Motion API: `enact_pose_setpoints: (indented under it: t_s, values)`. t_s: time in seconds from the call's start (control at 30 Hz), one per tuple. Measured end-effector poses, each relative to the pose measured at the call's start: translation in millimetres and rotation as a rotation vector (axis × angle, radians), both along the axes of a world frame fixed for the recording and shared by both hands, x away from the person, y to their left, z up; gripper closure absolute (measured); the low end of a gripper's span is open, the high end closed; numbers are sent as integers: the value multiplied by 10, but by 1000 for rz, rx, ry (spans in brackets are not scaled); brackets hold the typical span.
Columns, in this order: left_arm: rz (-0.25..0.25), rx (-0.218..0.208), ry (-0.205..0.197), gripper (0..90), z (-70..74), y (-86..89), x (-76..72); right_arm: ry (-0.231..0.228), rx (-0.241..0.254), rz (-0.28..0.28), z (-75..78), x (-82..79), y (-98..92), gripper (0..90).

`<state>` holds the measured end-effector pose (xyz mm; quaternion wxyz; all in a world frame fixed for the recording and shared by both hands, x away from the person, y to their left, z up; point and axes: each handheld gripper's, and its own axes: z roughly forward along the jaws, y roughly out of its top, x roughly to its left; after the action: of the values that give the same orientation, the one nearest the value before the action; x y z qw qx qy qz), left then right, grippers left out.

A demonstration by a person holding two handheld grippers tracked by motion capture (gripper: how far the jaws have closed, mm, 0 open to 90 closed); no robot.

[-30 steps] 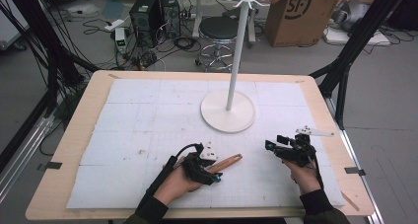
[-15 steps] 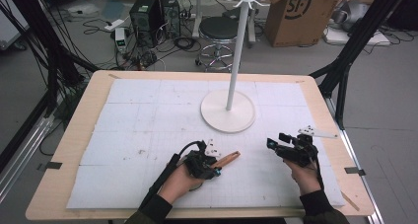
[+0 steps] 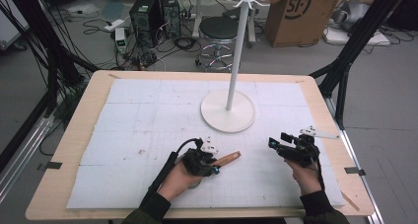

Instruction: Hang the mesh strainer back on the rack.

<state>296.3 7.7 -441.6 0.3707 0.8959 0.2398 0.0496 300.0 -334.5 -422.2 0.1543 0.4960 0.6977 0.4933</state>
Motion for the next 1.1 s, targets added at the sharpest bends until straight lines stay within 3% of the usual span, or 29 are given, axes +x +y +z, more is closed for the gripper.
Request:
enact_pose_setpoints:
  t_s: [0.1, 0.2, 0.27, 0.43, 0.57, 0.63, 0.73, 0.93, 1.0, 1.1]
  values:
    - [-14, 21, -20, 700, -3, -13, -13, 0, 0, 0, -4, 2, -9, 335]
    - [-33, 93, -66, 699, 35, -87, -55, 4, -3, -5, -12, 9, -19, 336]
    - [-59, 156, -74, 701, 74, -153, -48, 4, -6, -7, -15, 8, -22, 339]
    - [-91, 220, -56, 707, 114, -230, -9, -3, -6, -20, -3, -4, -32, 344]
    - [-144, 338, -69, 710, 177, -367, 0, -2, -10, -24, -12, 7, -42, 347]
    - [-152, 367, -55, 710, 195, -410, 22, -2, -12, -26, -13, 8, -44, 347]
    - [-154, 351, -36, 712, 192, -390, 49, -3, -13, -28, -16, 10, -56, 347]
    - [-157, 352, -53, 713, 205, -390, 36, -4, -6, -43, -12, 5, -84, 350]
    - [-134, 327, -63, 713, 234, -360, 54, -5, -3, -47, -9, 4, -93, 350]
    - [-112, 249, -67, 712, 331, -269, 72, -12, -2, -53, -11, 5, -111, 350]
